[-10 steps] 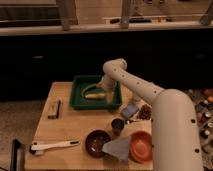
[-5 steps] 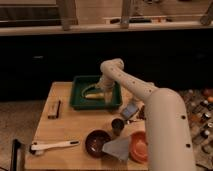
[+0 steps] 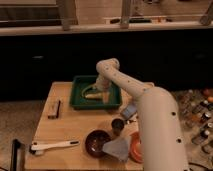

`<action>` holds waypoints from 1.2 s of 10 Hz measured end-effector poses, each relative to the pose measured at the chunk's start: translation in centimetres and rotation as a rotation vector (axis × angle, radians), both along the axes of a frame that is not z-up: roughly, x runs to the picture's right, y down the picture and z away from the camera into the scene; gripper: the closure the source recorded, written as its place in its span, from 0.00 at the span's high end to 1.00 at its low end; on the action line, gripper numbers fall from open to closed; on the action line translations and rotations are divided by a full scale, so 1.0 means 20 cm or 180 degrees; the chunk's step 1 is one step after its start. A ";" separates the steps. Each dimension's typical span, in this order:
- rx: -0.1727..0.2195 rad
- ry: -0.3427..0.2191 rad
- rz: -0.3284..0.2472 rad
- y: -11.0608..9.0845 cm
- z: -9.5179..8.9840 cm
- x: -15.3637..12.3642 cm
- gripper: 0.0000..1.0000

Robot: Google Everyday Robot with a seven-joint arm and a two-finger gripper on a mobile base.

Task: Place banana in table surface

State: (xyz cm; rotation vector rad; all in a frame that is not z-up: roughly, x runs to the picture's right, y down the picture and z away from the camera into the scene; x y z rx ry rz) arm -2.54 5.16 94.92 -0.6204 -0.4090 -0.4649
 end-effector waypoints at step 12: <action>-0.0157 -0.0296 0.0162 0.05 0.05 -0.01 0.02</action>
